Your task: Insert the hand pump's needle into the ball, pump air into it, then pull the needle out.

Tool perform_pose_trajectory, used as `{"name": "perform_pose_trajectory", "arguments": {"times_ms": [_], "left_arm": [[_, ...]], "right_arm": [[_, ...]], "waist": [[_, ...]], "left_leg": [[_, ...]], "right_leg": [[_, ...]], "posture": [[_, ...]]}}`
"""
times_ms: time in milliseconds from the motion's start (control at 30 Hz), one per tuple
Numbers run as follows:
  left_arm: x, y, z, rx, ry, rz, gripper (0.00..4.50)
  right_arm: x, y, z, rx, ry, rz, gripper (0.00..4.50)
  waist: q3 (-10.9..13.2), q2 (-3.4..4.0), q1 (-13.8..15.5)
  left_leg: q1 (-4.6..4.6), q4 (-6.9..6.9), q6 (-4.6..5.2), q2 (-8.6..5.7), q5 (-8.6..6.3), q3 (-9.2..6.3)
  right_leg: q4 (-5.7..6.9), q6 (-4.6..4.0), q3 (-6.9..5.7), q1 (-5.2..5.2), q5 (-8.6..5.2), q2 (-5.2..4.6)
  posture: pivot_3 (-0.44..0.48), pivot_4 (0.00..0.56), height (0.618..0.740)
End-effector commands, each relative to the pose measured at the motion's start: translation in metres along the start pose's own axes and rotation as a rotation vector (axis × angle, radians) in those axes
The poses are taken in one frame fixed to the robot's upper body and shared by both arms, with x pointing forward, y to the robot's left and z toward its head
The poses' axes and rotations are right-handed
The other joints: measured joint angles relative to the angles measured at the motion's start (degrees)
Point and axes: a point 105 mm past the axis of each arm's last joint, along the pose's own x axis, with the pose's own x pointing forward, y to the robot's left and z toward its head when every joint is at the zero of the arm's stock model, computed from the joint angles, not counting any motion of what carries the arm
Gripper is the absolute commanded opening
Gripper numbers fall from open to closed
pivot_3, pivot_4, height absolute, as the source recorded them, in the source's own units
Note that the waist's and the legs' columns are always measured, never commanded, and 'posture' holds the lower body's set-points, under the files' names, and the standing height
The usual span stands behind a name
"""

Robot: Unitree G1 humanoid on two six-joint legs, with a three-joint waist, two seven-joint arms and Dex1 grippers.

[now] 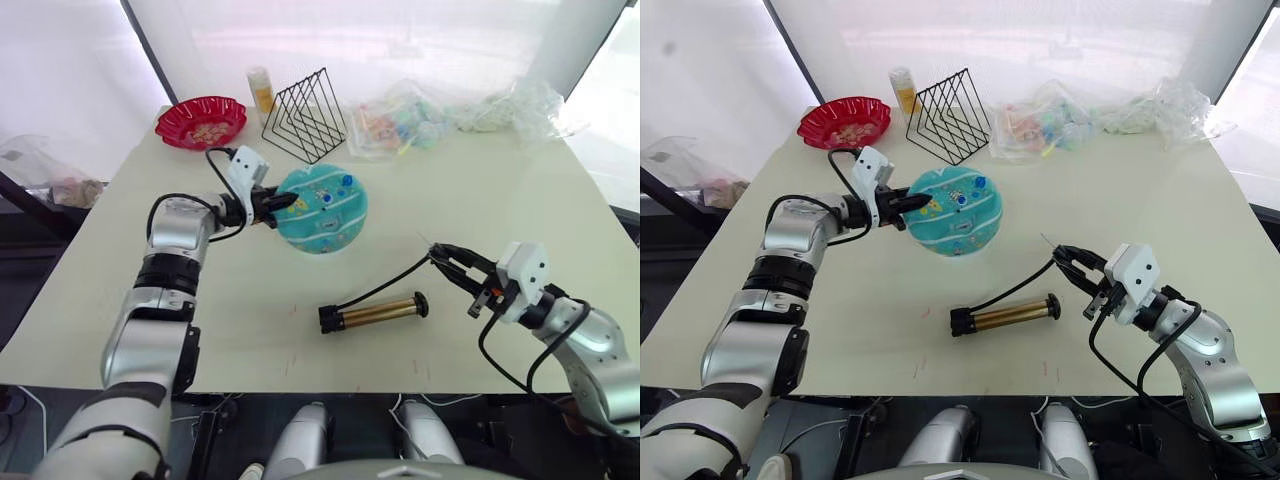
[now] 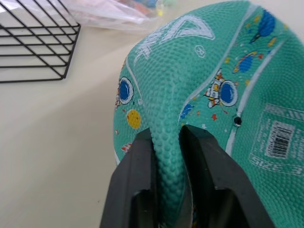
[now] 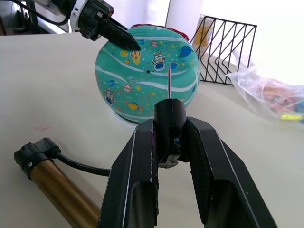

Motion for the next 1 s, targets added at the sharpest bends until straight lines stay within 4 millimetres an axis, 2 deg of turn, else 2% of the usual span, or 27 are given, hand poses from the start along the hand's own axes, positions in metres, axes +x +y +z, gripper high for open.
{"name": "perform_pose_trajectory", "arguments": {"times_ms": [33,200,333,467,600,733,900,1000], "left_arm": [[-0.006,0.005,0.017,0.041,-0.065,0.038,0.00],[-0.010,0.001,0.033,0.077,-0.129,0.046,0.00],[-0.015,-0.009,0.042,0.179,-0.155,0.048,0.00],[-0.012,-0.010,0.029,0.137,-0.146,0.059,0.00],[-0.005,-0.017,0.012,0.108,-0.119,0.040,0.00],[-0.002,-0.016,0.002,0.103,-0.101,0.047,0.00],[0.000,-0.016,-0.002,0.104,-0.101,0.043,0.00],[0.000,-0.018,-0.005,0.090,-0.105,0.044,0.00]], "right_arm": [[0.000,-0.005,0.018,-0.038,-0.043,-0.004,0.40],[0.003,-0.004,0.020,-0.013,-0.035,0.015,0.40],[0.010,-0.003,0.025,0.095,-0.013,0.052,0.40],[0.022,-0.005,0.032,0.170,0.053,0.089,0.40],[0.038,-0.012,0.027,0.174,0.202,0.094,0.40],[0.055,-0.021,0.012,0.161,0.446,0.075,0.40],[0.083,-0.021,0.026,0.219,0.464,0.133,0.40],[0.109,-0.016,0.036,0.246,0.467,0.170,0.40]], "waist": [[0.00,0.00,-0.01],[0.01,-0.02,-0.05],[0.04,-0.06,-0.23],[0.04,-0.06,-0.40],[0.04,-0.06,-0.29],[0.03,-0.05,-0.21],[0.01,-0.06,0.14],[-0.01,-0.05,0.17]], "left_leg": [[0.00,0.00,0.00,0.00,0.00,0.00],[-0.02,0.00,0.00,0.03,0.00,0.00],[-0.19,0.01,0.00,0.04,0.00,0.06],[-0.33,0.08,-0.02,0.04,0.01,0.12],[-0.34,0.07,-0.02,0.03,0.01,0.11],[-0.32,0.09,-0.01,0.01,0.01,0.16],[-0.33,0.07,-0.01,0.01,0.01,0.16],[-0.39,0.09,-0.01,0.00,0.01,0.21]], "right_leg": [[0.01,0.00,0.00,0.00,0.00,0.00],[0.02,0.00,0.02,-0.03,0.00,0.00],[0.13,0.00,0.10,-0.29,0.00,-0.03],[0.27,0.00,0.14,-0.50,0.00,-0.06],[0.26,0.00,0.12,-0.50,0.00,-0.07],[0.27,0.00,0.12,-0.50,0.00,-0.12],[0.26,-0.01,0.13,-0.52,0.00,-0.13],[0.28,-0.01,0.10,-0.62,0.01,-0.17]], "posture": [[0.000,0.150,0.740],[0.000,0.150,0.740],[0.000,0.150,0.740],[0.000,0.150,0.740],[0.000,0.150,0.740],[0.000,0.150,0.740],[0.000,0.150,0.740],[0.000,0.150,0.740]]}}
